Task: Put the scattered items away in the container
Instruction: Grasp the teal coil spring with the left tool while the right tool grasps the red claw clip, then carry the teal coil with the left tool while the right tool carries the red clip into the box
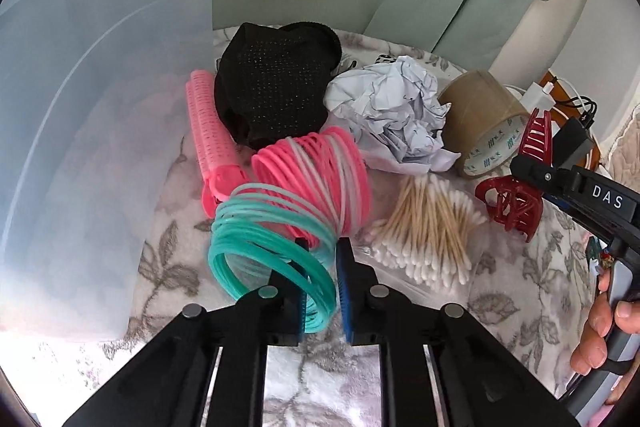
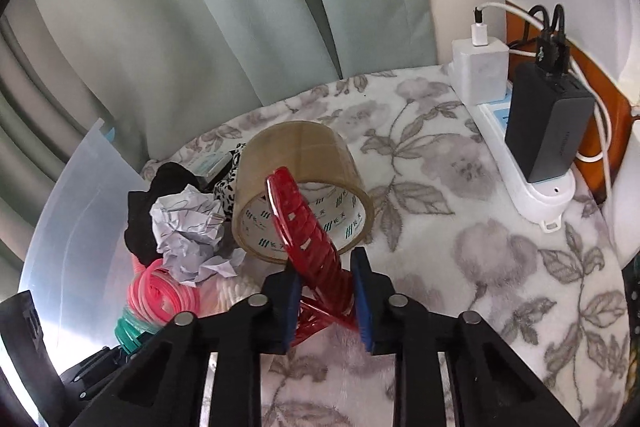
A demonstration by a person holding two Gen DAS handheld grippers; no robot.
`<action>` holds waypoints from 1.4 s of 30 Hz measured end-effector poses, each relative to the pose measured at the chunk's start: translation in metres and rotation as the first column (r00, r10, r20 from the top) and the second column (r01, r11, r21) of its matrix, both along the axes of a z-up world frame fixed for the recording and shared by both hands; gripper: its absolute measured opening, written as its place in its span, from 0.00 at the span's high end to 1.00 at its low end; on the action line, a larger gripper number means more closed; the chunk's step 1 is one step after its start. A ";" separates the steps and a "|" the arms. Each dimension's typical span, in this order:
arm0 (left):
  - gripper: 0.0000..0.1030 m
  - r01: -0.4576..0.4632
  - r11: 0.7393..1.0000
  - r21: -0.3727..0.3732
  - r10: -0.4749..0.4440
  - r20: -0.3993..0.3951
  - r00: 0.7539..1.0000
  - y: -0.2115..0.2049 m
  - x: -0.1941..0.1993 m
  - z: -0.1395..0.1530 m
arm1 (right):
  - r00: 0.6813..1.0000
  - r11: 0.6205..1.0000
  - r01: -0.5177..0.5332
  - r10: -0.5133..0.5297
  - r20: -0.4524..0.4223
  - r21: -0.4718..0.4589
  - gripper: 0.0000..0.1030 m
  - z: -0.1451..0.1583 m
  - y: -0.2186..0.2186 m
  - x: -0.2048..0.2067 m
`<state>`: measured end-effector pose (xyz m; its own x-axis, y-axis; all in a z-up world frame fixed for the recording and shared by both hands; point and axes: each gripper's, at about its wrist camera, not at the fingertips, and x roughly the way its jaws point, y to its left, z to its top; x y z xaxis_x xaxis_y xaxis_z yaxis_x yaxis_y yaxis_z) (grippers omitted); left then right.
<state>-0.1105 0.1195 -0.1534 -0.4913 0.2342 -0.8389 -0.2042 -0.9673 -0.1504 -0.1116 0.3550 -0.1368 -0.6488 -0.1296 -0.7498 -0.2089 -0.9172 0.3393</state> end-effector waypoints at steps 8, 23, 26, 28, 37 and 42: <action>0.91 -0.008 0.999 0.037 0.008 -0.024 1.000 -0.009 0.015 0.019 | 1.000 1.000 0.019 -0.020 -0.016 -0.019 0.82 0.014 -0.002 0.025; 0.93 0.026 0.993 0.116 -0.009 -0.149 0.989 -0.023 0.051 0.068 | 0.992 1.000 0.028 -0.029 -0.124 -0.011 0.82 0.074 -0.020 0.086; 0.93 0.031 0.992 0.125 -0.008 -0.181 0.983 -0.026 0.061 0.087 | 0.987 1.000 0.026 -0.027 -0.157 -0.008 0.82 0.090 -0.023 0.096; 0.93 0.034 0.991 0.130 -0.007 -0.200 0.980 -0.027 0.066 0.095 | 0.983 1.000 0.025 -0.026 -0.181 -0.005 0.82 0.100 -0.027 0.103; 0.93 0.065 0.988 0.143 -0.023 -0.275 0.961 -0.023 0.082 0.134 | 0.962 0.999 0.036 -0.037 -0.271 -0.008 0.82 0.135 -0.028 0.130; 0.93 0.078 0.984 0.163 -0.019 -0.336 0.942 -0.023 0.091 0.161 | 0.951 0.999 0.038 -0.039 -0.306 -0.009 0.82 0.147 -0.026 0.144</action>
